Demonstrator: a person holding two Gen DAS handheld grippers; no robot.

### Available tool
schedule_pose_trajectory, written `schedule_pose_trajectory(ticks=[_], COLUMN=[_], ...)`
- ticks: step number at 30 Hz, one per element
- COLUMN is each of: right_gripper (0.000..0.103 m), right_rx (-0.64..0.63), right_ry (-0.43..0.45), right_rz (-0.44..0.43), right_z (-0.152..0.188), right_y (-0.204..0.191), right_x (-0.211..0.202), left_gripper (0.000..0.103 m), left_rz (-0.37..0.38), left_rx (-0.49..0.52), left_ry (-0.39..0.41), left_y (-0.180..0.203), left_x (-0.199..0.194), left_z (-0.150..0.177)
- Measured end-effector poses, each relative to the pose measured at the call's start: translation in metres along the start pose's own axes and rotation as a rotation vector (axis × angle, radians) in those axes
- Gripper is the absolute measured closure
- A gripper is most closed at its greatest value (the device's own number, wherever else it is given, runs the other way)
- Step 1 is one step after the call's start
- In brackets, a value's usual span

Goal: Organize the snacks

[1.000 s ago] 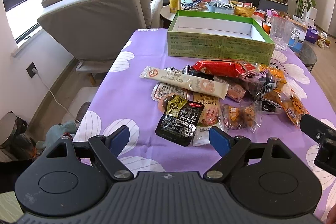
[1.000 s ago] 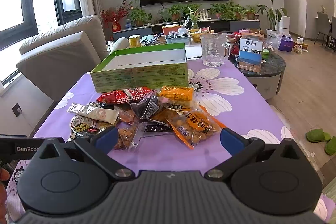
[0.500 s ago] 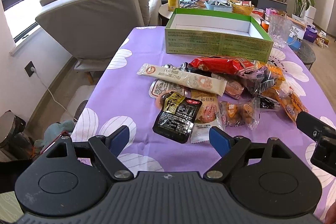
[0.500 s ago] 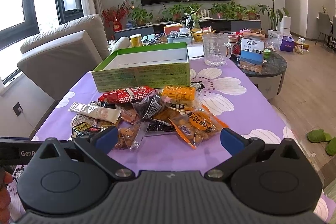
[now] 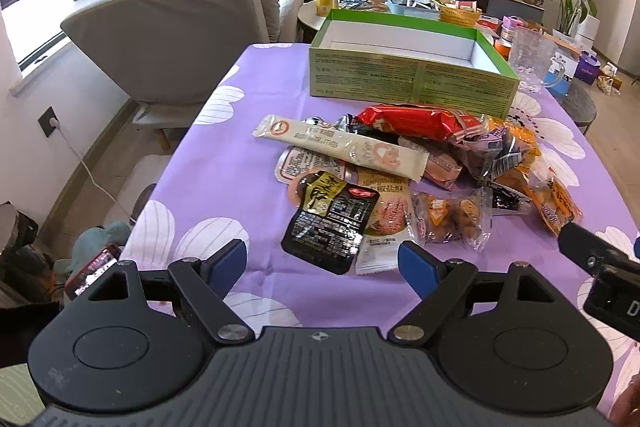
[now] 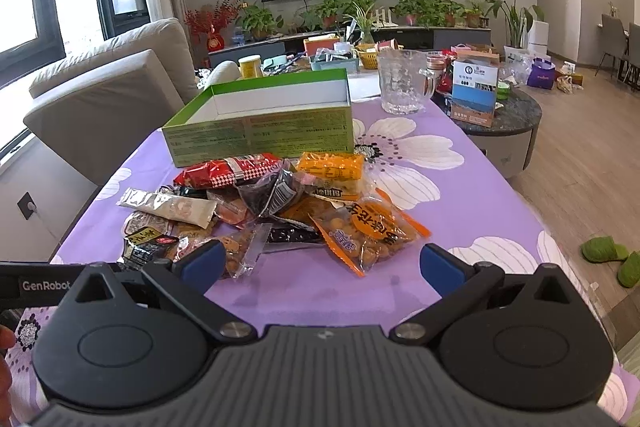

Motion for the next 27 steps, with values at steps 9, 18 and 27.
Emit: schedule_pose_trajectory(ticks=[9, 18, 27], right_gripper=[0.035, 0.035, 0.035], right_rx=[0.002, -0.006, -0.013], right_ry=[-0.013, -0.004, -0.006], right_rz=[0.0, -0.004, -0.003], right_z=[0.003, 0.002, 0.001], right_y=[0.003, 0.003, 0.001], right_x=[0.005, 0.003, 0.006], left_gripper=[0.021, 0.021, 0.021], left_rz=[0.028, 0.029, 0.031], left_rx=[-0.009, -0.025, -0.034], left_ry=[-0.005, 0.012, 0.014], left_y=[0.002, -0.002, -0.009], left_x=[0.004, 0.003, 0.008], left_z=[0.001, -0.004, -0.009])
Point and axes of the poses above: each gripper's, at about its wrist camera, not at the fingertips, and x roughly the way its jaws point, y to its right, z to its underside, the point moved 7 cm from there along x, roughly the way its jaws point, and after that the axes turned 5 degrees about z, right-handed, at the moved point
